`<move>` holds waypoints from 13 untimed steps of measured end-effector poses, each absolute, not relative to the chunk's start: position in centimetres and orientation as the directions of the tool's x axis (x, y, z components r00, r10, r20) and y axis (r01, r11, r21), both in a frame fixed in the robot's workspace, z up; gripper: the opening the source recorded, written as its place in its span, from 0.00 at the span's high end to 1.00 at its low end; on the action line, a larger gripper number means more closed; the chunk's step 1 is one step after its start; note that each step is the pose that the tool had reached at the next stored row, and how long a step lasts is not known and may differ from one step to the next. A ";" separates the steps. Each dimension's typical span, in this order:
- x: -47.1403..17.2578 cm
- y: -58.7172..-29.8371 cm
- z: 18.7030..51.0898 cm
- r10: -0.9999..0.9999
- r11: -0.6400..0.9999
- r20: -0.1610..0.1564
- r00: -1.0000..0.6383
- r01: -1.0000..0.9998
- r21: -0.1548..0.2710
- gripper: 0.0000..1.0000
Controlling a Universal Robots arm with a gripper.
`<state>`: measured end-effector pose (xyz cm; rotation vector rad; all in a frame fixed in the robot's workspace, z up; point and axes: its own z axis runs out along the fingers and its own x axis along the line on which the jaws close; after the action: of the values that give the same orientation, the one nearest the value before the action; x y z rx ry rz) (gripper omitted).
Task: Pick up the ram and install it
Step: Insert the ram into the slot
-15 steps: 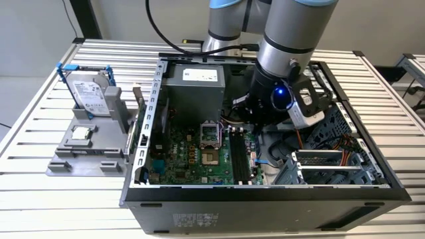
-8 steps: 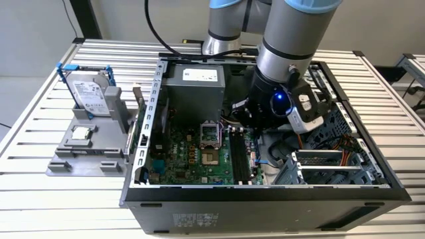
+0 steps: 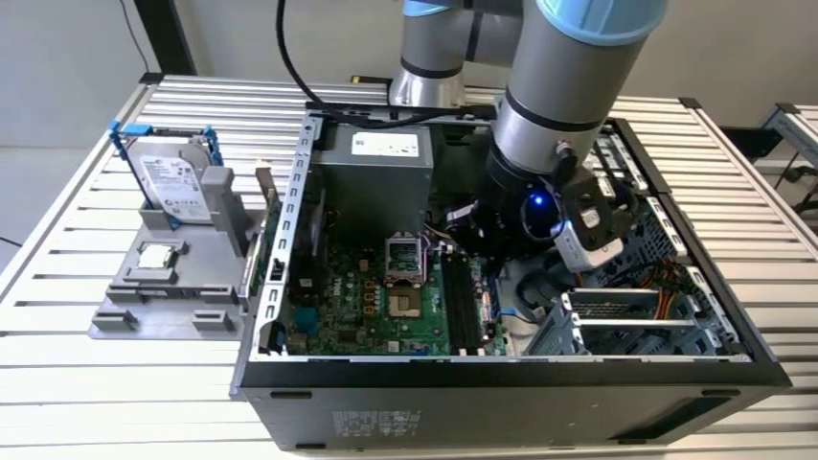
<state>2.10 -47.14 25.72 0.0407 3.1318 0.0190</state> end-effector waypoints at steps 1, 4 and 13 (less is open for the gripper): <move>2.1 -47.2 25.7 0.021 1.000 -0.009 -1.000 0.021 0.012 1.00; 1.9 -47.4 25.5 0.018 1.000 -0.009 -1.000 0.018 0.012 1.00; 1.7 -47.6 24.4 0.020 1.000 -0.009 -1.000 0.020 0.004 1.00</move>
<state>1.67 -47.58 24.40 0.0314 3.1324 0.0058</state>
